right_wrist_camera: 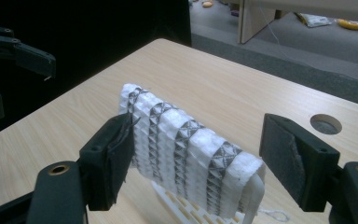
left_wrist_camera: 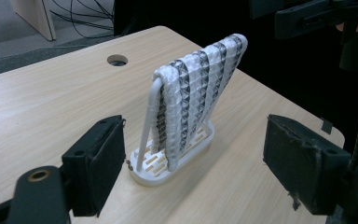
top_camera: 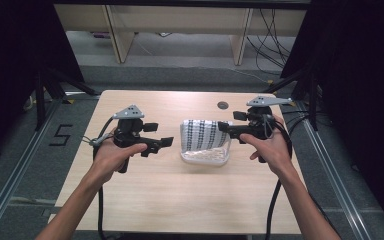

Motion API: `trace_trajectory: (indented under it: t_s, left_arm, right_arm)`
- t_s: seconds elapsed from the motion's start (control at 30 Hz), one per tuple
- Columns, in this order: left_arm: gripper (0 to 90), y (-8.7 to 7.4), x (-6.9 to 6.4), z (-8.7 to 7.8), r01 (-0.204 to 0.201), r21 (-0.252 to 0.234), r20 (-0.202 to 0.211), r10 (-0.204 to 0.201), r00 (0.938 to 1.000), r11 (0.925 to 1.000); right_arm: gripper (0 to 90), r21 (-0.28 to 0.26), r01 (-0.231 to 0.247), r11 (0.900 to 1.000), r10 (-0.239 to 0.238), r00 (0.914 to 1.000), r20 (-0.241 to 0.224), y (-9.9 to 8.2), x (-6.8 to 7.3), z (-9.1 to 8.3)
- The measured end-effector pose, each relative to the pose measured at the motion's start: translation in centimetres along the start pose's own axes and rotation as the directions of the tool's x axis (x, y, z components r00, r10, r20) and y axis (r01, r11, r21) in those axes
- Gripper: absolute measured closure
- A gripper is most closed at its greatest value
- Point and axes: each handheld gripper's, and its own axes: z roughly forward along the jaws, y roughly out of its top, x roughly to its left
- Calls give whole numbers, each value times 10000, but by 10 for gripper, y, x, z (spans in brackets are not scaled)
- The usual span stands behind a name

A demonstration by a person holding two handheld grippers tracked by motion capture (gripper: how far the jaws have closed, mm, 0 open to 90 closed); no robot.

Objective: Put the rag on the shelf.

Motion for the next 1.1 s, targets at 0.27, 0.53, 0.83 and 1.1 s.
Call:
trace_trajectory:
  t_s: [0.27,0.53,0.83,1.1]
  left_arm:
    - [202,-9,0,-7,31,-61,-11,-31,10000,10000]
    - [202,-18,-3,-11,-40,-122,28,40,10000,9999]
    - [202,-25,-9,-12,-196,-105,31,196,9998,9998]
    - [202,-32,-13,-17,-239,-62,94,239,9997,9997]
  right_arm:
    - [275,16,-35,10000,35,9999,-133,-4,4,0]
    - [275,45,187,9998,-186,9996,-209,-10,11,-4]
    - [274,10,234,9997,-233,9987,-452,-15,17,-6]
    - [274,-65,564,9984,-566,9980,-281,-21,21,-7]
